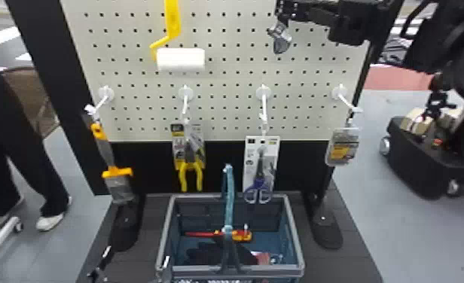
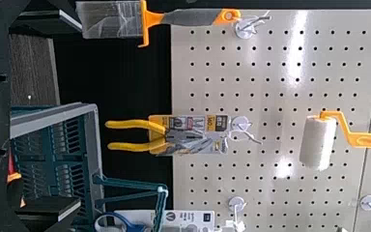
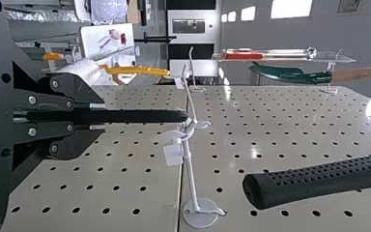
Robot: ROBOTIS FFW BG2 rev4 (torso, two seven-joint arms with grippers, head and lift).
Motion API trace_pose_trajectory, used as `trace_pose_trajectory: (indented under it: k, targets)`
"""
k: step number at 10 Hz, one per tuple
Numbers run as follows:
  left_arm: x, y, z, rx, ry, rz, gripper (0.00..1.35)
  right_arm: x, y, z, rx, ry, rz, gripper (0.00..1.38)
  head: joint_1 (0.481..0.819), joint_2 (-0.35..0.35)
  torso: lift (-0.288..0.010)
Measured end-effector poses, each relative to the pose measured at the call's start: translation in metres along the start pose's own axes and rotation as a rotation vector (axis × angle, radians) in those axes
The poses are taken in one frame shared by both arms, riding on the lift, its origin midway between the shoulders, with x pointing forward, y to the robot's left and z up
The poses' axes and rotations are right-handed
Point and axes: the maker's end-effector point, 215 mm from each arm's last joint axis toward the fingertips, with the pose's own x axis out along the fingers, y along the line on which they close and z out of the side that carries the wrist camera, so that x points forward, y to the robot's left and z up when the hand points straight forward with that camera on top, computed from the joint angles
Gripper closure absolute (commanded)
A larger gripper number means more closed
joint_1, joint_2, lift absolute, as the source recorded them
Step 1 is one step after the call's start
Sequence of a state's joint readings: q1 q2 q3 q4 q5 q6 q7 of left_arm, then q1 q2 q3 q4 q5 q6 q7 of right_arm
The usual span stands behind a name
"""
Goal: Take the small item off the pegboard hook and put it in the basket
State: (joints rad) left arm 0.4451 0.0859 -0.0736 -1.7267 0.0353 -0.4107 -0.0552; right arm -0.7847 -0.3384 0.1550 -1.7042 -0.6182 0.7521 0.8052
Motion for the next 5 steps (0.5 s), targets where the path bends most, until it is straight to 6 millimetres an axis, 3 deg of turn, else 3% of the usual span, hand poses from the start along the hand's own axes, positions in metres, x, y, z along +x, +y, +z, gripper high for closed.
trace_pose_trajectory:
  k: [5]
  targets:
    - [-0.0014,-0.0002,-0.0018,-0.001,0.005,0.000,0.05,-0.0054,-0.0009,0.0018,-0.005,-0.005,-0.009,1.17,0.549,0.000,-0.100]
